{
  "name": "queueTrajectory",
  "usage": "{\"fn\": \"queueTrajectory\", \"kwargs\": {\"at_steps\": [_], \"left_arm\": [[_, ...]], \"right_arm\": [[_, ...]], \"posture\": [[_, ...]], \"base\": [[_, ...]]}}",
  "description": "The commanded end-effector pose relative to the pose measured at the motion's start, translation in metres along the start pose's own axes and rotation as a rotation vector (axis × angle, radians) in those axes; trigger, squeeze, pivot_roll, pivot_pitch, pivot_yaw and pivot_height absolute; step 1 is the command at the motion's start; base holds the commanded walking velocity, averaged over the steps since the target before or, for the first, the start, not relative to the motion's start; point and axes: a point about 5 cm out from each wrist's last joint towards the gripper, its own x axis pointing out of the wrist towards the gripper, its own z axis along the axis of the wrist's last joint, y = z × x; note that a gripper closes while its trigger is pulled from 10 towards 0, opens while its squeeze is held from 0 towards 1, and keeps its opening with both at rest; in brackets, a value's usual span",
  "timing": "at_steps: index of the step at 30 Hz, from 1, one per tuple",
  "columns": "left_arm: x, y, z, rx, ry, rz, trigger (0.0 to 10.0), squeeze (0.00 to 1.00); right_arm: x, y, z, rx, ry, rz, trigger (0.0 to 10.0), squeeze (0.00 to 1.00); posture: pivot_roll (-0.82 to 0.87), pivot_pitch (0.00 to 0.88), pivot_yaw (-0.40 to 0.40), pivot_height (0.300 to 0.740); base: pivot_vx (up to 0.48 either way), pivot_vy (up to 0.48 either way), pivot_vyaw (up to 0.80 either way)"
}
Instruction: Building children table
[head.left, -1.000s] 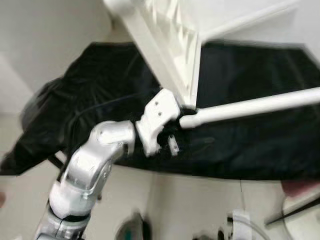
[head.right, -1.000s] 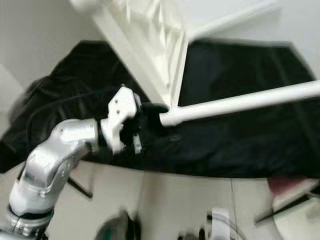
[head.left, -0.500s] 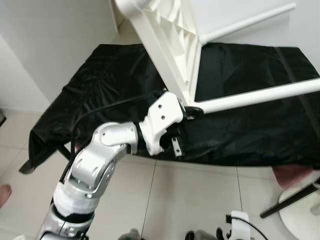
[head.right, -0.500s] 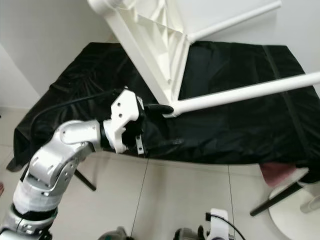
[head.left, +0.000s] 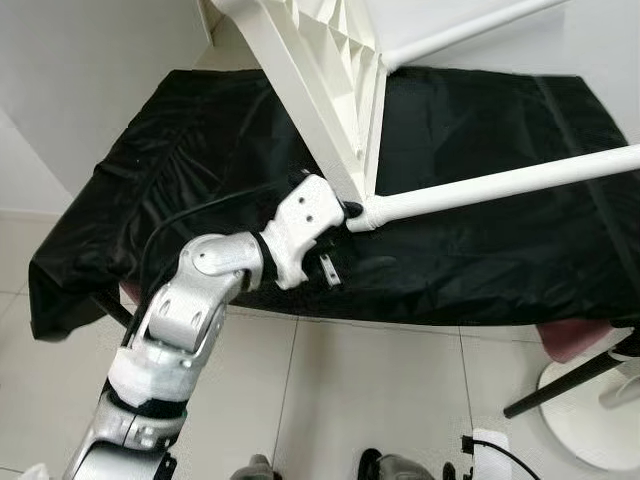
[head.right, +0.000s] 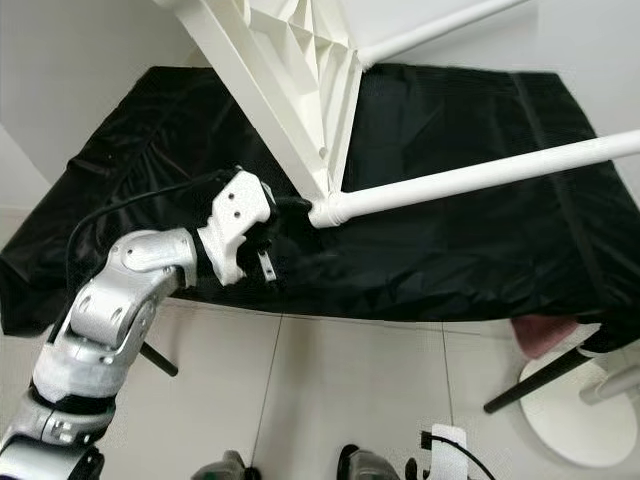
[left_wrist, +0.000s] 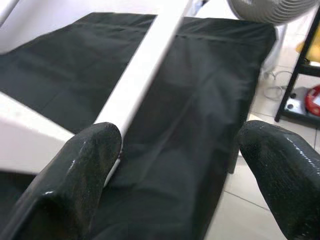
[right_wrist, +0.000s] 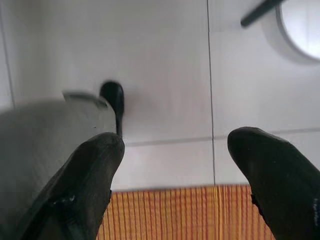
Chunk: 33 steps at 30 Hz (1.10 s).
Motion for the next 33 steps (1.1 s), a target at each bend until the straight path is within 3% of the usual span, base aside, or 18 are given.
{"fn": "queueTrajectory", "kwargs": {"at_steps": [1,10,15,25,27,29,31,33], "left_arm": [[-0.003,0.02,-0.002,0.002,0.015,0.326,10.0,0.0],[-0.01,0.04,-0.025,-0.081,0.075,0.529,10.0,0.0],[-0.012,0.042,-0.033,-0.145,0.091,0.549,10.0,0.0],[-0.022,0.046,-0.035,-0.112,0.088,0.599,10.0,0.0],[-0.027,0.053,-0.041,-0.138,0.117,0.679,10.0,0.0],[-0.027,0.053,-0.041,-0.138,0.117,0.679,10.0,0.0],[-0.036,0.064,-0.051,-0.217,0.166,0.808,10.0,0.0],[-0.036,0.064,-0.051,-0.217,0.166,0.808,10.0,0.0]], "right_arm": [[-0.002,0.008,-0.009,-0.008,0.043,0.029,10.0,0.0],[-0.002,0.004,-0.01,-0.033,0.05,0.032,10.0,0.0],[-0.003,0.002,-0.011,-0.052,0.054,0.037,10.0,0.0],[-0.001,-0.007,-0.004,-0.087,0.04,0.038,10.0,0.0],[0.0,-0.009,-0.003,-0.091,0.037,0.038,10.0,0.0],[0.0,-0.009,-0.003,-0.091,0.037,0.038,10.0,0.0],[0.0,-0.01,-0.002,-0.094,0.036,0.037,10.0,0.0],[0.0,-0.01,-0.002,-0.094,0.036,0.037,10.0,0.0]], "posture": [[0.09,0.074,0.063,0.74],[0.09,0.067,0.032,0.74],[0.09,0.067,0.018,0.74],[0.1,0.063,-0.018,0.74],[0.1,0.065,-0.025,0.74],[0.1,0.065,-0.025,0.74],[0.09,0.069,-0.026,0.74],[0.09,0.069,-0.026,0.74]], "base": [[0.0,0.0,0.0],[0.0,0.0,0.0],[0.0,0.0,0.0],[0.0,0.0,0.0],[0.0,0.0,0.0],[0.0,0.0,0.0],[0.0,0.0,0.0],[0.0,0.0,0.0]]}}
